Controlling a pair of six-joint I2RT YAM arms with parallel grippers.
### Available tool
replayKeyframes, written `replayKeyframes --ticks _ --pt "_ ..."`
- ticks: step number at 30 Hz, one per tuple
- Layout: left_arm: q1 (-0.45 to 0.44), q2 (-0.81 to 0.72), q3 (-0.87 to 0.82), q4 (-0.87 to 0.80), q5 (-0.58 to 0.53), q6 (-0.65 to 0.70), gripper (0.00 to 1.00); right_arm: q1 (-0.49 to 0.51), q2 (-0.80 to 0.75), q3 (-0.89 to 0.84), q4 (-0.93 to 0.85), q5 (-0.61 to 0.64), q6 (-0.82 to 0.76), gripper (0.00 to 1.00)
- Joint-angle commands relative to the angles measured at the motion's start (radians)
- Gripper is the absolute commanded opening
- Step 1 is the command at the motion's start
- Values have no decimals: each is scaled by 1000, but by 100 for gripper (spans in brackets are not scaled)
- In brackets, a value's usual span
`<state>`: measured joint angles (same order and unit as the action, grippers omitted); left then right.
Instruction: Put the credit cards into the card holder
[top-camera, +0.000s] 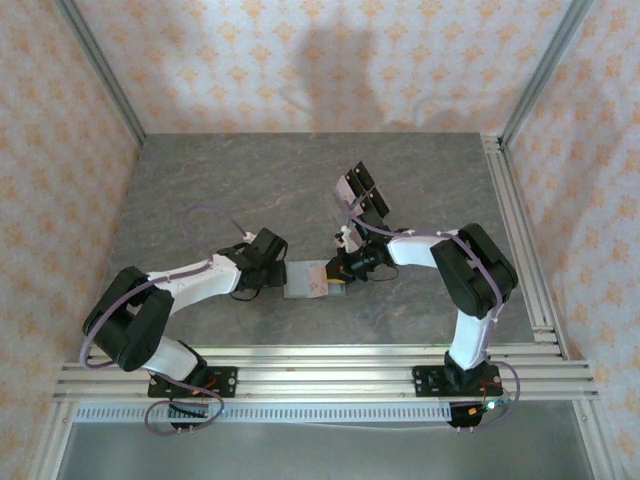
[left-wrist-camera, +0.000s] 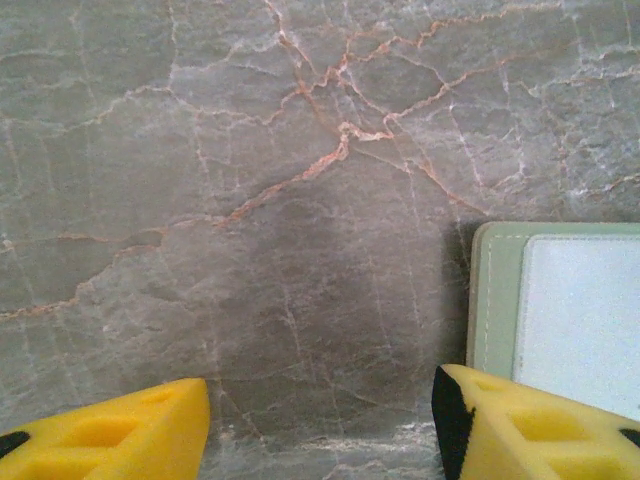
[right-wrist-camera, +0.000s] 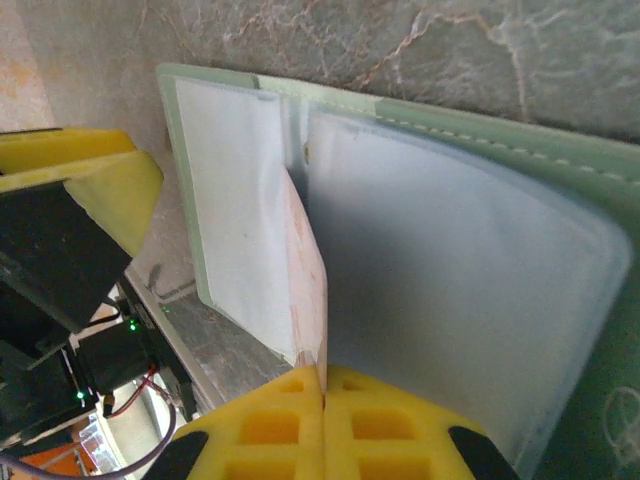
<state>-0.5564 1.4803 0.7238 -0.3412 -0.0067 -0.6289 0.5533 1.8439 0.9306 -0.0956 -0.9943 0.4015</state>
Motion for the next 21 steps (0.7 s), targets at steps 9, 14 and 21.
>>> replayKeyframes --ticks 9,14,21 --pt "-16 32 -6 17 -4 -6 62 -32 -6 -54 114 30 65 0" --pt "-20 41 -16 20 -6 -8 61 -36 3 -73 176 12 102 0" --pt "-22 53 -17 26 -7 -10 61 -35 5 -71 166 -13 87 0"
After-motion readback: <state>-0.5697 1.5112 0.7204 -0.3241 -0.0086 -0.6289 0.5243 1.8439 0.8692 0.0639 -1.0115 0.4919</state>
